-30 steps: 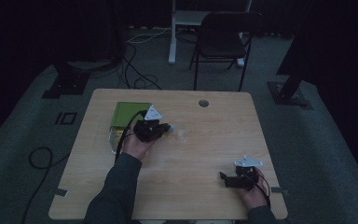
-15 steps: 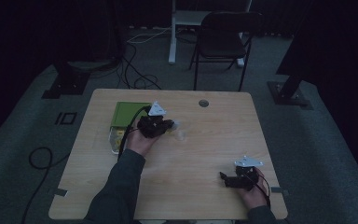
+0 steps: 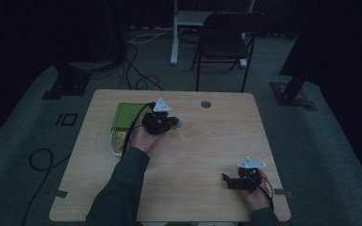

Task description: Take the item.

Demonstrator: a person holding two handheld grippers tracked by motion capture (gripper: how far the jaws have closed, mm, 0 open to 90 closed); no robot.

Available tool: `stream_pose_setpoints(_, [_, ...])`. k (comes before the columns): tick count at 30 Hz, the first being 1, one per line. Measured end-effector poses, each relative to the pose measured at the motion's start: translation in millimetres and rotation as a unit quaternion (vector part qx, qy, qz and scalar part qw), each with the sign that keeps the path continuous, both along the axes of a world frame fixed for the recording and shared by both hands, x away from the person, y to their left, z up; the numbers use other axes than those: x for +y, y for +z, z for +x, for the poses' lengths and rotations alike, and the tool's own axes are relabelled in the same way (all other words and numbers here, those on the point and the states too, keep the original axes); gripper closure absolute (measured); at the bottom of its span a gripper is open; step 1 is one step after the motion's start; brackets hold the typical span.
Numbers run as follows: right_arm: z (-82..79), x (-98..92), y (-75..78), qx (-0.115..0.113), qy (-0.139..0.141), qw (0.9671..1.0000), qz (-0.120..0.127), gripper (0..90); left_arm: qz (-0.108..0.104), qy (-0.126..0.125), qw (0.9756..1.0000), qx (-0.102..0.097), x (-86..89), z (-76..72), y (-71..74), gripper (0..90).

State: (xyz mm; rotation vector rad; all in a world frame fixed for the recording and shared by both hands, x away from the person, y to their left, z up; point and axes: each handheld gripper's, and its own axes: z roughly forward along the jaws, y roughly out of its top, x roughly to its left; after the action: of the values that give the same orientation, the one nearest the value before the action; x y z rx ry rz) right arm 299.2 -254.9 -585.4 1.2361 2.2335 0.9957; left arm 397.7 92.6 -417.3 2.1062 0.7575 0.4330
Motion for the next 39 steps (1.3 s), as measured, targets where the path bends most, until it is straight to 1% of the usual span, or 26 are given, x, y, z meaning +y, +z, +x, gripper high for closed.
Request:
stream_pose_setpoints(1, [0.0, 0.0, 0.0, 0.0, 0.0, 1.0, 0.0, 12.8, 0.0, 0.0, 1.0, -0.002, -1.7, 2.4, 2.6, 87.6])
stream_pose_setpoints(8, [0.0, 0.0, 0.0, 0.0, 0.0, 1.0, 0.0, 12.8, -0.006, 0.001, 1.0, 0.0, -6.6, 9.1, 6.7, 87.6])
stream_pose_setpoints(10, [0.0, 0.0, 0.0, 0.0, 0.0, 1.0, 0.0, 12.8, -0.005, -0.002, 1.0, -0.003, -11.6, 12.7, 10.4, 87.6])
stream_pose_setpoints(11, [0.1, 0.0, 0.0, 0.0, 0.0, 1.0, 0.0, 12.8, -0.01, -0.002, 0.9999, -0.003, -12.7, 14.0, 10.9, 87.6])
stream_pose_setpoints(15, [0.0, 0.0, 0.0, 0.0, 0.0, 1.0, 0.0, 12.8, -0.009, 0.0, 1.0, -0.001, -14.7, 16.7, 11.5, 87.6])
stream_pose_setpoints(16, [0.1, 0.0, 0.0, 0.0, 0.001, 1.0, 0.0, 12.8, -0.015, 0.0, 0.9999, 0.002, -15.6, 19.8, 11.7, 87.6])
stream_pose_setpoints(19, [0.0, 0.0, 0.0, 0.0, 0.0, 1.0, 0.0, 12.8, -0.017, 0.003, 0.9999, 0.001, -16.3, 21.7, 11.2, 87.6])
stream_pose_setpoints(21, [0.0, 0.0, 0.0, 0.0, 0.0, 1.0, 0.0, 12.8, -0.019, 0.007, 0.9998, 0.003, -17.4, 25.6, 9.4, 87.6])
stream_pose_setpoints(23, [0.0, 0.0, 0.0, 0.0, 0.0, 1.0, 0.0, 12.8, -0.013, 0.01, 0.9999, 0.003, -19.6, 28.1, 7.4, 87.5])
stream_pose_setpoints(25, [0.0, 0.0, 0.0, 0.0, 0.0, 1.0, 0.0, 12.8, -0.012, 0.013, 0.9998, 0.004, -20.8, 31.2, 5.3, 87.5])
stream_pose_setpoints(27, [0.0, 0.0, 0.0, 0.0, 0.0, 1.0, 0.0, 12.8, -0.012, 0.013, 0.9998, 0.004, -20.8, 31.2, 5.3, 87.5])
stream_pose_setpoints(28, [0.0, 0.0, 0.0, 0.0, 0.0, 1.0, 0.0, 12.8, -0.018, 0.015, 0.9997, 0.009, -21.7, 35.0, 3.1, 87.5])
stream_pose_setpoints(30, [0.0, 0.0, 0.0, 0.0, 0.0, 1.0, 0.0, 12.8, -0.013, 0.015, 0.9997, 0.012, -24.3, 39.1, 0.2, 87.4])
stream_pose_setpoints(32, [0.0, 0.0, 0.0, 0.0, 0.0, 1.0, 0.0, 12.8, -0.013, 0.016, 0.9997, 0.013, -25.1, 40.5, -0.7, 87.4])
stream_pose_setpoints(33, [0.0, 0.0, 0.0, 0.0, 0.0, 1.0, 0.0, 12.8, -0.012, 0.019, 0.9997, 0.014, -26.2, 43.5, -2.5, 87.4])
stream_pose_setpoints(35, [0.0, 0.0, 0.0, 0.0, 0.0, 1.0, 0.0, 12.8, -0.012, 0.019, 0.9997, 0.014, -26.2, 43.5, -2.5, 87.4])
stream_pose_setpoints(36, [0.0, 0.0, 0.0, 0.0, 0.0, 1.0, 0.0, 12.8, -0.013, 0.023, 0.9995, 0.018, -26.9, 47.3, -5.7, 87.4])
stream_pose_setpoints(39, [0.0, 0.0, 0.0, 0.0, 0.0, 1.0, 0.0, 12.7, -0.006, 0.026, 0.9994, 0.021, -28.1, 50.2, -9.8, 87.3])
